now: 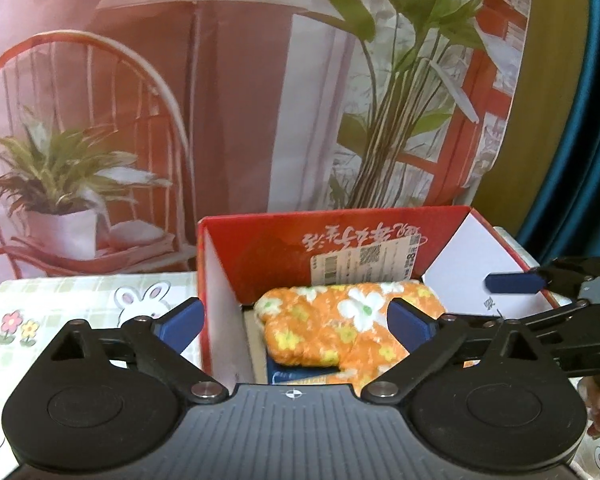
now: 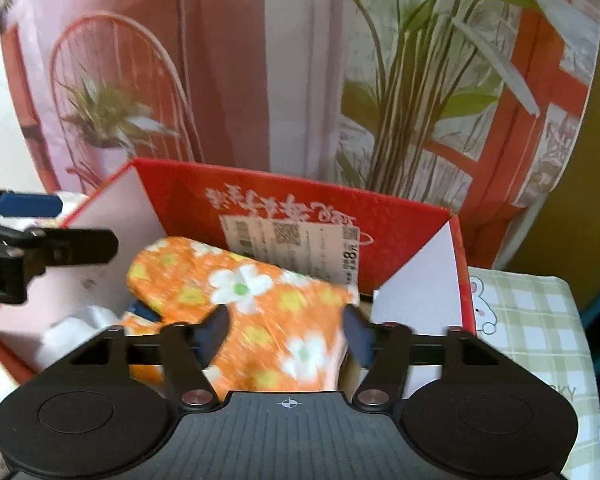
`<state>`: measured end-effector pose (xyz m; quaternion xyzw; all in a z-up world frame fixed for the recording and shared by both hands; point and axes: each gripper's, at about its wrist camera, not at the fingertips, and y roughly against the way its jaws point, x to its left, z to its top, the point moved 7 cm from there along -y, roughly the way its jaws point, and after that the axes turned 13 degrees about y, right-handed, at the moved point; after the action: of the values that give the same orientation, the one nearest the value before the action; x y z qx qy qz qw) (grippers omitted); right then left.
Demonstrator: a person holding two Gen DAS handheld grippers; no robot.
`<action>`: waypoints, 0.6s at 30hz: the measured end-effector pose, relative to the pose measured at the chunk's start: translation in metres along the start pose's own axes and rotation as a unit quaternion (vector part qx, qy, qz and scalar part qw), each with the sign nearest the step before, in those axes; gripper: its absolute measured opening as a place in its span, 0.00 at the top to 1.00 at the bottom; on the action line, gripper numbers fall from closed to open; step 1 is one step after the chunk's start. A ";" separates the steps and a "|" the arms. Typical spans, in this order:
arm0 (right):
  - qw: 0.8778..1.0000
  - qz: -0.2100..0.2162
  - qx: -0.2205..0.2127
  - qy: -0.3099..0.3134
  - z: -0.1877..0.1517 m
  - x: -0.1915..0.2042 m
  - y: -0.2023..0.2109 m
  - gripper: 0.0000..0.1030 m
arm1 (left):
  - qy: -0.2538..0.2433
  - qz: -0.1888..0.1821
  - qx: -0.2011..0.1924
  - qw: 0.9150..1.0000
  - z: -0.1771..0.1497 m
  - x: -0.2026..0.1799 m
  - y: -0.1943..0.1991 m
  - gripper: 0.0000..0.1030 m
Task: Organize soft objects
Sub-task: 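Lower the orange floral cloth into the red box and open both grippers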
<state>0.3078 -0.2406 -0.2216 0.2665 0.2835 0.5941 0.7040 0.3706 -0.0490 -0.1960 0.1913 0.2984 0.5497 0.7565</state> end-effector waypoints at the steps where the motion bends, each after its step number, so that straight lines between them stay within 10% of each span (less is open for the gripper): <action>1: 1.000 -0.001 -0.004 0.001 0.001 0.001 0.004 0.32 | 0.002 0.005 0.002 1.000 -0.002 0.002 0.003 0.03; 7: 1.000 -0.004 -0.028 -0.008 -0.002 0.005 0.030 0.02 | 0.011 0.023 -0.003 1.000 -0.011 0.008 0.027 0.02; 18: 0.999 0.008 -0.048 -0.021 -0.024 0.014 0.068 0.00 | 0.012 0.008 0.005 1.000 -0.046 -0.010 0.065 0.00</action>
<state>0.2459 -0.2151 -0.1907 0.2470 0.2383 0.6068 0.7170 0.2914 -0.0391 -0.1884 0.1907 0.3084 0.5569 0.7473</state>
